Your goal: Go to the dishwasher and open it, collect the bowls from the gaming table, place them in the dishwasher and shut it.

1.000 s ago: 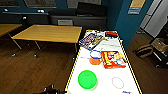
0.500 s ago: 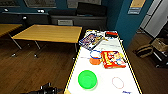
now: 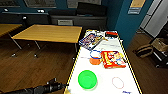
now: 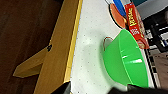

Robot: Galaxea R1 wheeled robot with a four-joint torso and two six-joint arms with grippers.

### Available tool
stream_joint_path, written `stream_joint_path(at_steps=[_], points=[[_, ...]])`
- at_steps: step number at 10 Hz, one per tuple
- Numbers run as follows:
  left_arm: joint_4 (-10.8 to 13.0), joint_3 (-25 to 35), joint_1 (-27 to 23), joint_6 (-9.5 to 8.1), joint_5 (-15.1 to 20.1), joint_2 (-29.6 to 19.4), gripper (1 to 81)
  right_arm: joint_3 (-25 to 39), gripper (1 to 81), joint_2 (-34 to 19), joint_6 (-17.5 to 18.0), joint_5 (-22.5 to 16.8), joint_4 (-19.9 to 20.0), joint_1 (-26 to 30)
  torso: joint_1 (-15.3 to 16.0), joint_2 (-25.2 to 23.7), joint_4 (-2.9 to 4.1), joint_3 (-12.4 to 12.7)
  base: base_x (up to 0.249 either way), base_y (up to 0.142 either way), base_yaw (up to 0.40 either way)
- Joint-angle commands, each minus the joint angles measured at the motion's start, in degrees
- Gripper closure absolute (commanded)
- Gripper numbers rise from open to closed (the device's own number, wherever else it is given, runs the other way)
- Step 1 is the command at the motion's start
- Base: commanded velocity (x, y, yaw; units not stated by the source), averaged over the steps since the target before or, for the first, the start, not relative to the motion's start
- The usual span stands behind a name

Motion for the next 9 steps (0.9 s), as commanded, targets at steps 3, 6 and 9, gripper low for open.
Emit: stream_joint_path(at_steps=[3,6,9], points=[[-0.54,-0.65,-11.58,0.10,7.86,1.54,1.0,0.40,81.1,-2.72,0.17,-1.89,-1.13,1.99,0.00,0.00,0.00,0.00,0.000,0.000,0.000],[-0.02,-3.55,-12.01,0.10,9.18,6.02,1.0,0.23,81.1,-2.64,0.17,-1.98,-1.13,1.99,0.00,0.00,0.00,0.00,0.000,0.000,0.000],[-0.02,-4.87,-11.93,0.10,9.18,9.98,1.0,-0.04,81.1,-2.46,0.17,-2.07,-1.13,2.16,0.00,0.00,0.00,0.00,0.000,0.000,0.000]])
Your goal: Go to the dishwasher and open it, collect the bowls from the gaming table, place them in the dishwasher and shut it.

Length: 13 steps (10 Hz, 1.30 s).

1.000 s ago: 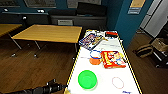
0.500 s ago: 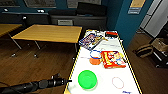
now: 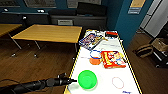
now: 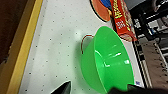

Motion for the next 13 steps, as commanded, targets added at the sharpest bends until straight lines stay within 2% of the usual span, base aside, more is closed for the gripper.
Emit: stream_joint_path(at_steps=[1,2,3,4,6,7,9,11,13], points=[[-0.57,-0.13,-6.80,0.11,2.65,0.94,1.0,0.17,81.1,-2.58,0.17,-1.97,-1.13,2.08,0.00,0.00,0.00,0.00,0.000,0.000,0.000],[-0.74,-0.83,-6.80,0.02,2.82,1.82,1.0,0.17,81.1,-2.49,0.17,-1.97,-1.13,2.08,0.00,0.00,0.00,0.00,0.000,0.000,0.000],[-0.83,-2.13,-6.89,-0.66,4.47,2.70,1.0,0.17,81.1,-2.49,0.17,-1.97,-1.13,2.07,0.00,0.00,0.00,0.00,0.000,0.000,0.000],[-0.83,-4.42,-7.23,-3.65,7.46,3.58,1.0,0.17,81.1,-2.49,0.17,-1.97,-1.13,2.08,0.02,0.00,0.00,0.00,0.000,0.000,0.000],[-1.01,-6.37,-8.38,-5.78,10.38,4.29,1.0,0.34,81.1,-2.49,0.08,-2.06,-1.13,2.08,0.02,0.00,0.00,-0.02,0.000,0.000,0.000],[-1.01,-7.16,-9.08,-7.45,12.22,4.46,1.0,0.34,81.1,-2.40,0.08,-2.06,-1.22,2.08,0.02,0.00,0.00,-0.02,0.000,0.000,0.000],[-1.18,-7.60,-9.26,-7.89,13.02,4.72,1.0,0.34,81.1,-2.14,0.08,-2.23,-1.22,2.08,0.02,0.00,0.00,-0.04,0.000,0.000,0.000],[-2.58,-8.83,-9.26,-8.85,13.20,6.22,1.0,0.25,81.1,-2.05,0.08,-2.41,-1.22,2.08,0.02,0.02,0.00,-0.04,0.000,0.000,0.000],[-3.99,-11.72,-9.26,-12.44,13.90,7.80,1.0,0.17,81.1,-1.88,0.08,-2.58,-1.22,2.08,0.02,0.02,0.00,-0.04,0.000,0.000,0.000]])
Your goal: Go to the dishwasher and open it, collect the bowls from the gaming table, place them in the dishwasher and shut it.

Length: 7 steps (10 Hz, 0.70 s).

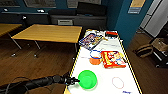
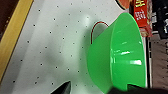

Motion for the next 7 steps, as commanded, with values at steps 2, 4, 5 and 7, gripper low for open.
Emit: stream_joint_path(at_steps=[2,4,5,7], points=[[-2.33,-0.88,-7.61,-4.35,3.30,0.42,1.0,0.53,81.1,-2.64,0.08,-2.62,-1.20,2.08,0.00,0.00,0.00,0.00,0.000,0.000,0.000],[-2.06,-1.92,-7.18,-4.35,3.12,1.39,1.0,0.36,81.1,-2.64,0.08,-2.70,-1.20,2.08,0.00,0.02,0.00,0.00,0.000,0.000,0.000],[-1.97,-3.15,-6.82,-4.35,3.21,2.34,1.0,0.36,81.1,-2.46,0.08,-2.70,-1.20,2.25,0.00,0.02,0.00,0.00,0.000,0.000,0.000],[-1.89,-5.88,-6.47,-4.35,3.29,4.46,1.0,0.36,81.1,-2.29,0.08,-3.06,-1.20,2.25,0.00,0.02,0.00,0.00,0.000,0.000,0.000]])
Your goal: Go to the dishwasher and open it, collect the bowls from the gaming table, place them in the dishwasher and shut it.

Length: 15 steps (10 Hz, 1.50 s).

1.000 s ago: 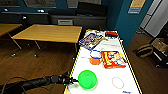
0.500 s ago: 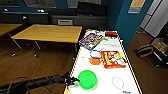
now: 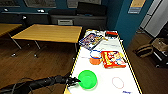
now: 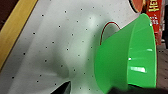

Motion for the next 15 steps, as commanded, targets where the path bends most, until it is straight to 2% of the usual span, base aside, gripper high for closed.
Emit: stream_joint_path(at_steps=[1,7,8,12,15], points=[[-1.27,-0.96,-7.18,-0.29,2.91,1.24,1.0,0.38,81.1,-2.65,0.08,-2.73,-1.17,2.08,0.00,0.00,0.00,0.00,0.000,0.000,0.000],[-0.93,-4.22,-3.84,-0.12,2.91,3.78,1.0,0.03,81.1,-2.30,0.08,-2.91,-1.17,2.44,0.00,0.00,0.00,0.00,0.000,0.000,0.000],[-0.66,-4.22,-3.58,-0.03,2.91,3.96,81.1,0.03,81.1,-2.30,0.08,-2.91,-1.17,2.52,0.00,0.00,0.00,0.00,0.000,0.000,0.000],[1.09,-2.47,-3.74,0.32,3.70,3.26,81.1,0.03,81.1,-2.30,0.08,-2.99,-1.17,2.44,0.00,0.00,0.00,0.00,0.000,0.000,0.000],[1.62,5.71,-6.20,0.24,3.78,-0.26,81.1,0.38,81.1,-2.39,-0.01,-2.91,-1.52,2.52,0.00,0.00,0.00,0.00,0.000,0.000,0.000]])
